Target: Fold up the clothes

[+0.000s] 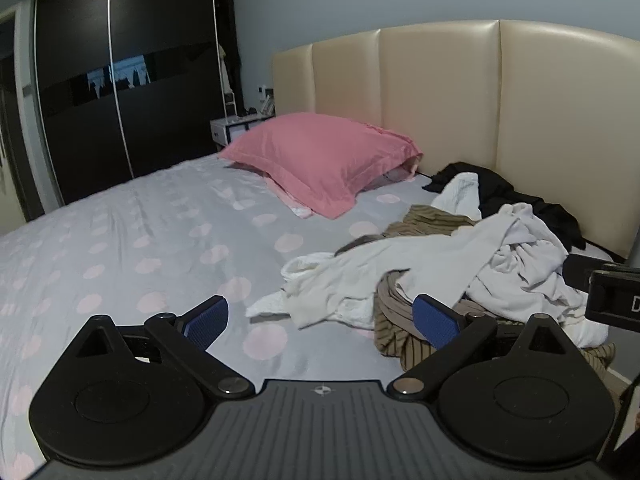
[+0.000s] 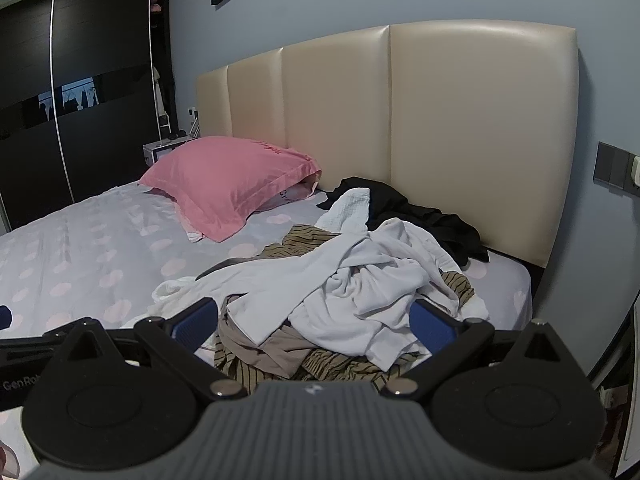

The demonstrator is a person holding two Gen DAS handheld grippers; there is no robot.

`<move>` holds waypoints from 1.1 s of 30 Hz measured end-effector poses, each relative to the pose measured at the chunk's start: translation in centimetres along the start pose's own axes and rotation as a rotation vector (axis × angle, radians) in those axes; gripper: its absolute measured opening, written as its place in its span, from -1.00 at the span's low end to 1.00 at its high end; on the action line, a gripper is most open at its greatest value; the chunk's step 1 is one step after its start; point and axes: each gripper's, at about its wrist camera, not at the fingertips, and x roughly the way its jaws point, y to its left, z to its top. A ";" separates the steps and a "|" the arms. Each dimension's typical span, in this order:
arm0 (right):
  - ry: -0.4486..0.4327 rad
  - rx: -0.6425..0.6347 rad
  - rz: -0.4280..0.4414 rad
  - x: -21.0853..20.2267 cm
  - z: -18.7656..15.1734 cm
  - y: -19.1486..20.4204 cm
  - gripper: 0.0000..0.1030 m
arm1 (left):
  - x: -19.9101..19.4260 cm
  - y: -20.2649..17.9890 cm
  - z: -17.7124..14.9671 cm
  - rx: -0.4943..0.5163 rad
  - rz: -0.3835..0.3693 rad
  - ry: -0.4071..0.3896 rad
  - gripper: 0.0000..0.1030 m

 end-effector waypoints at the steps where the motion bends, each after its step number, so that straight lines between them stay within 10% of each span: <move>1: -0.001 0.001 0.001 0.0 0.0 0.0 0.99 | 0.0 0.0 0.0 -0.008 -0.012 0.012 0.95; 33: -0.018 -0.004 0.019 -0.2 -0.3 0.1 0.99 | 0.3 1.2 -0.8 -0.061 0.016 0.044 0.95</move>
